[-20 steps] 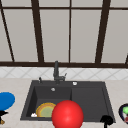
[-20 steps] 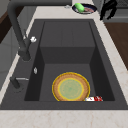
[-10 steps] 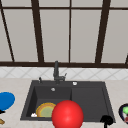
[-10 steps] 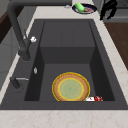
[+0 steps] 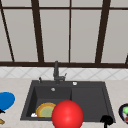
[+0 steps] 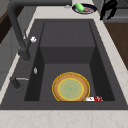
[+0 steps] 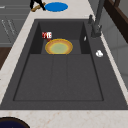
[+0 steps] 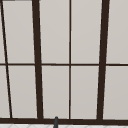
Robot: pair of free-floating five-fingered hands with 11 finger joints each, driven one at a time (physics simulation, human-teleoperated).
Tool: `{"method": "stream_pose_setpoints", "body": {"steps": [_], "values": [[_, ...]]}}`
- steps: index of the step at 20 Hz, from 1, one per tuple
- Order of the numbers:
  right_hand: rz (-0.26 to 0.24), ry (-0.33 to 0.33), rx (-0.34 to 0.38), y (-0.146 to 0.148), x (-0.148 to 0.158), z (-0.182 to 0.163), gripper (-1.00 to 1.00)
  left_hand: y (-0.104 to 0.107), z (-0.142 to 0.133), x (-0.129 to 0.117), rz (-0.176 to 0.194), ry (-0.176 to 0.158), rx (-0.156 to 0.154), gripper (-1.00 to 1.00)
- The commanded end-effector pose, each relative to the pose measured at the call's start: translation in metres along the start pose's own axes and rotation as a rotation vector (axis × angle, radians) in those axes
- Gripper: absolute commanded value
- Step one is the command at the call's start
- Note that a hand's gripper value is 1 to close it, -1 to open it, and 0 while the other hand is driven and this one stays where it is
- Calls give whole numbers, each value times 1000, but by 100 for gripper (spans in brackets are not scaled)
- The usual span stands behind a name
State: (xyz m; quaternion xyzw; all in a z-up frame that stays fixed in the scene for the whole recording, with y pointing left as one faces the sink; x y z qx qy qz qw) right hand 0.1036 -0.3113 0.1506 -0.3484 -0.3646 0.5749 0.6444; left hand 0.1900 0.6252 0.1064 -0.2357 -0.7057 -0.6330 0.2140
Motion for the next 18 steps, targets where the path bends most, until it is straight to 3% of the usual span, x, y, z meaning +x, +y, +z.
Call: {"method": "stream_pose_setpoints", "body": {"steps": [1,2,3,5,7,9,11,13,15,18], "values": [[0,0,0,0,0,0,0,-14,5,-19,9,-71,-64,100],[0,0,0,0,0,0,0,-19,4,-12,-51,-67,-48,100],[0,0,0,0,0,0,0,-19,0,-6,-79,-47,-51,100],[0,0,0,0,0,0,0,-17,1,-2,-139,-70,-76,100],[0,0,0,0,0,0,0,-21,-2,2,-229,-62,-66,100],[0,0,0,0,0,0,0,-21,-3,7,-281,-67,-62,100],[0,0,0,0,0,0,0,-19,-6,16,-304,-76,-39,100],[0,0,0,0,0,0,0,-19,-3,19,-279,-69,-21,100],[0,0,0,0,0,0,0,-22,-5,22,-280,-30,9,100],[0,0,0,0,0,0,0,-7,-13,26,-276,-33,-8,100]]}}
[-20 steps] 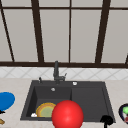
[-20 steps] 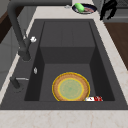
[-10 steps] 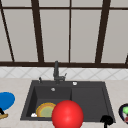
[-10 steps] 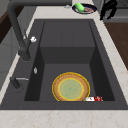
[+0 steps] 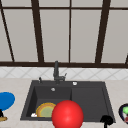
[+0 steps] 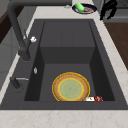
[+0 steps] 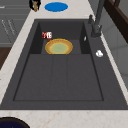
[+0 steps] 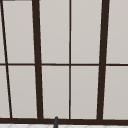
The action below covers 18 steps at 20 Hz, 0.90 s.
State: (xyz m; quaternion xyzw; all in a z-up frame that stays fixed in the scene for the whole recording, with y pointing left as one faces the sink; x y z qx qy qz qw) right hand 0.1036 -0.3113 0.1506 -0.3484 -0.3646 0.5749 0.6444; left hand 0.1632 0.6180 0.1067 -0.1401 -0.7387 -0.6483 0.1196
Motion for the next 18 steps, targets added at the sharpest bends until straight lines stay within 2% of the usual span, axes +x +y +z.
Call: {"method": "stream_pose_setpoints", "body": {"steps": [1,2,3,4,7,9,13,16,17,18], "values": [[0,0,0,0,0,0,0,25,-20,10,6,-32,-32,100],[0,0,0,0,0,0,0,31,-20,8,13,-25,-32,100],[0,0,0,0,0,0,0,38,-20,7,37,-19,-36,100],[0,0,0,0,0,0,0,45,-20,6,42,-18,-36,100],[0,0,0,0,0,0,0,65,-28,9,27,-43,-35,100],[0,0,0,0,0,0,0,77,-37,10,23,-46,-28,100],[0,0,0,0,0,0,0,102,-53,10,21,-33,-25,100],[0,0,0,0,0,0,0,113,-65,13,22,-35,-31,100],[0,0,0,0,0,0,0,116,-69,8,24,-19,-27,100],[0,0,0,0,0,0,0,119,-73,8,20,-25,-28,100]]}}
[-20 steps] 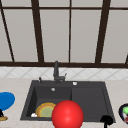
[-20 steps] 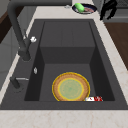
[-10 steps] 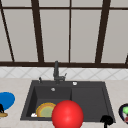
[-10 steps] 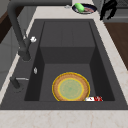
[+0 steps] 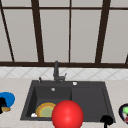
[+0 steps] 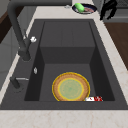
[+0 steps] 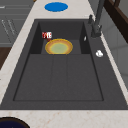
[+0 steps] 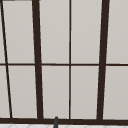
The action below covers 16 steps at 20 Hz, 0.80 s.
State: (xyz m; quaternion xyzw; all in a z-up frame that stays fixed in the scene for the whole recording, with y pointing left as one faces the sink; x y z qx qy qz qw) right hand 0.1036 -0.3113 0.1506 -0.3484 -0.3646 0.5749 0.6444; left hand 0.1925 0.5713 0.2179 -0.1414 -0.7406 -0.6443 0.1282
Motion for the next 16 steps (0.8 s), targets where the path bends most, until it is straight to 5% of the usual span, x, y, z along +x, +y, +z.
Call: {"method": "stream_pose_setpoints", "body": {"steps": [1,16], "values": [[0,0,0,0,0,0,0,15,-17,-3,6,-35,-37,100],[0,0,0,0,0,0,0,56,-110,-45,-27,6,-22,100]]}}
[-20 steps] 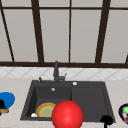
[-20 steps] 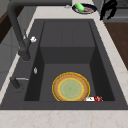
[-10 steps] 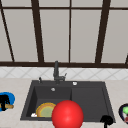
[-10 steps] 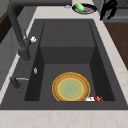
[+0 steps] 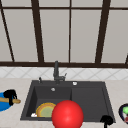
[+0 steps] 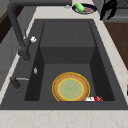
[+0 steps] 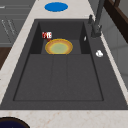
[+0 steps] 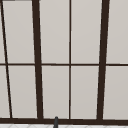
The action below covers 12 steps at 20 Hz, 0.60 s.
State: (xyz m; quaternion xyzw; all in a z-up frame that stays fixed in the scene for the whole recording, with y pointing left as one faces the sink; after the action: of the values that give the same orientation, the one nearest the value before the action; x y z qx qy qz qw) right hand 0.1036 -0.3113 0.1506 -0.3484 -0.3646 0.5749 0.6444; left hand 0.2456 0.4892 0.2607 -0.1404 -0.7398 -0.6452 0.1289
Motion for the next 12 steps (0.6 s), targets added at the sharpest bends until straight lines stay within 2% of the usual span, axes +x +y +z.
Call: {"method": "stream_pose_setpoints", "body": {"steps": [1,3,8,12], "values": [[0,0,0,0,0,0,0,8,-30,-10,-31,1,-14,100],[0,0,0,0,0,0,0,11,-45,-13,-41,-5,-2,100],[0,0,0,0,0,0,0,13,-83,-21,-54,-7,0,100],[0,0,0,0,0,0,0,7,-115,-21,-57,-6,-3,100]]}}
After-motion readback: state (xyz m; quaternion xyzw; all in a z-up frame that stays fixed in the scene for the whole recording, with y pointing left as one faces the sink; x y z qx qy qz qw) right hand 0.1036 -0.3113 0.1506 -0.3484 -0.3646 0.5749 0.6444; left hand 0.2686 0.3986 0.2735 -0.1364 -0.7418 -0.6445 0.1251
